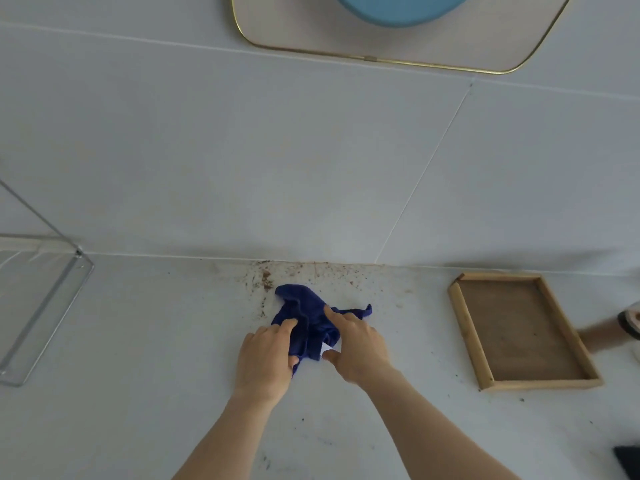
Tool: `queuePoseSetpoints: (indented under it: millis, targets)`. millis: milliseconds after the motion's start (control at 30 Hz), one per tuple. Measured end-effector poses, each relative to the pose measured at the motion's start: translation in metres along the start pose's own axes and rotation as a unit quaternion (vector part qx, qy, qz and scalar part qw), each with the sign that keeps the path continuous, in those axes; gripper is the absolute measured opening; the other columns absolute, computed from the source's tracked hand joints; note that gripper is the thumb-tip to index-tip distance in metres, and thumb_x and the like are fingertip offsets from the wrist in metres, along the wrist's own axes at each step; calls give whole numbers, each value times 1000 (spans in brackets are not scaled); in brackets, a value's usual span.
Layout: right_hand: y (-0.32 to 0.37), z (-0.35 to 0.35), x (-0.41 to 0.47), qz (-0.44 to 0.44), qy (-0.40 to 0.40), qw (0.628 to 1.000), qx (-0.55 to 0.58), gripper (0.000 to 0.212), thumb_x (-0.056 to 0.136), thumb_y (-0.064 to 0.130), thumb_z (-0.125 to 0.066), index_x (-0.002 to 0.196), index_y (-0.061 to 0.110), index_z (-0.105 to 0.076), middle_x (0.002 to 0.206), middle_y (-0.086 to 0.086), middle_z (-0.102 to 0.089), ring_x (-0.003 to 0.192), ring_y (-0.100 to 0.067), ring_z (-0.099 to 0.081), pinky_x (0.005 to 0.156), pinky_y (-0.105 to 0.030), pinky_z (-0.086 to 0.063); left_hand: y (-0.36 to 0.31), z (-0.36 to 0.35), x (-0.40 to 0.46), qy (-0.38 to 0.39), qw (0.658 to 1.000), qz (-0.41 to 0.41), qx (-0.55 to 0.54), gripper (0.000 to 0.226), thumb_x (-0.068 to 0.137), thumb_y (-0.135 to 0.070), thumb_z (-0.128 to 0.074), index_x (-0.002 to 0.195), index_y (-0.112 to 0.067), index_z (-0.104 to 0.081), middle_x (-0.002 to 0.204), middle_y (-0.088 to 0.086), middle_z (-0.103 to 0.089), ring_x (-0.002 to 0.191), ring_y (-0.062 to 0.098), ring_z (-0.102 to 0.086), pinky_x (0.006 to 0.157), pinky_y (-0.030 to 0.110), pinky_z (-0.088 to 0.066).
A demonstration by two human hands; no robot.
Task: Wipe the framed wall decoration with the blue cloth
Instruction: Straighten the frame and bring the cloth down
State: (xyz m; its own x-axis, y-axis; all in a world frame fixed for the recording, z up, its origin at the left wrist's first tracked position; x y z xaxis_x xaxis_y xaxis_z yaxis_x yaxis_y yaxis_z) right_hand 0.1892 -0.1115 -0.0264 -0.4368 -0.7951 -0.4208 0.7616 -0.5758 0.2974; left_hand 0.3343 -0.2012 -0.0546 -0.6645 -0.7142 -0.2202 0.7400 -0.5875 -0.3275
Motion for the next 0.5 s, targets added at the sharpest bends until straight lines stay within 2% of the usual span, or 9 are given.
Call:
queuePoseSetpoints:
  millis: [100, 167, 233, 333, 433, 500]
  targets:
    - [0, -11, 2, -27, -38, 999, -12, 24, 98, 20, -60, 121, 24, -68, 119, -3, -67, 105, -29, -64, 85, -40, -57, 0, 3, -2, -18, 1000, -6, -13, 41, 98, -36, -62, 138, -29, -54, 118, -7, -70, 109, 20, -63, 93, 32, -47]
    - [-3, -12, -2, -35, -40, 999, -2, 19, 98, 19, -55, 105, 20, -72, 111, -4, -70, 98, -29, -66, 81, -40, -56, 0, 10, -4, -32, 999, -12, -27, 34, 97, -38, -62, 130, -31, -59, 115, -8, -71, 107, 19, -64, 92, 31, -47]
    - [-9, -4, -5, -44, -58, 997, 17, 19, 98, 20, -53, 103, 20, -72, 109, -3, -71, 97, -29, -66, 77, -38, -53, -1, 21, -4, -53, 997, -24, -45, 28, 95, -37, -67, 122, -32, -65, 107, -8, -73, 101, 20, -65, 87, 32, -47]
    - [-20, 24, -12, -56, -96, 993, 43, 19, 99, 23, -54, 107, 23, -71, 109, 0, -70, 92, -27, -65, 70, -33, -46, -11, 43, 2, -79, 995, -36, -44, 9, 92, -36, -71, 100, -32, -68, 85, -9, -69, 84, 20, -63, 74, 30, -39]
    - [-30, 61, -23, -62, -134, 987, 65, 20, 99, 23, -53, 107, 25, -71, 107, 3, -70, 81, -21, -56, 67, -30, -42, -32, 72, 10, -98, 992, -60, -51, 5, 90, -33, -72, 90, -35, -67, 76, -12, -67, 76, 17, -61, 73, 32, -45]
    - [-38, 86, -32, -65, -155, 983, 74, 19, 98, 22, -53, 105, 26, -71, 105, 4, -70, 80, -20, -56, 63, -30, -41, -51, 91, 15, -117, 988, -81, -59, 6, 88, -31, -74, 88, -34, -69, 73, -13, -68, 75, 17, -62, 74, 34, -49]
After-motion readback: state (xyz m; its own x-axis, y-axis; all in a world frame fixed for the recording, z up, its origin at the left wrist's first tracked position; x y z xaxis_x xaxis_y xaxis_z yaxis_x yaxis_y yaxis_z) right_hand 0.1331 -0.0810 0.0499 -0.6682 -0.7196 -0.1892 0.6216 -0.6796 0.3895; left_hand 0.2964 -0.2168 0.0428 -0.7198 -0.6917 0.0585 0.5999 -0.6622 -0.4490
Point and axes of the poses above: each hand's wrist, its own x-axis towards the middle knuckle, its own z-axis out of the back of the hand, y = z × x, the point moved 1 cm from there along x, towards the middle knuckle
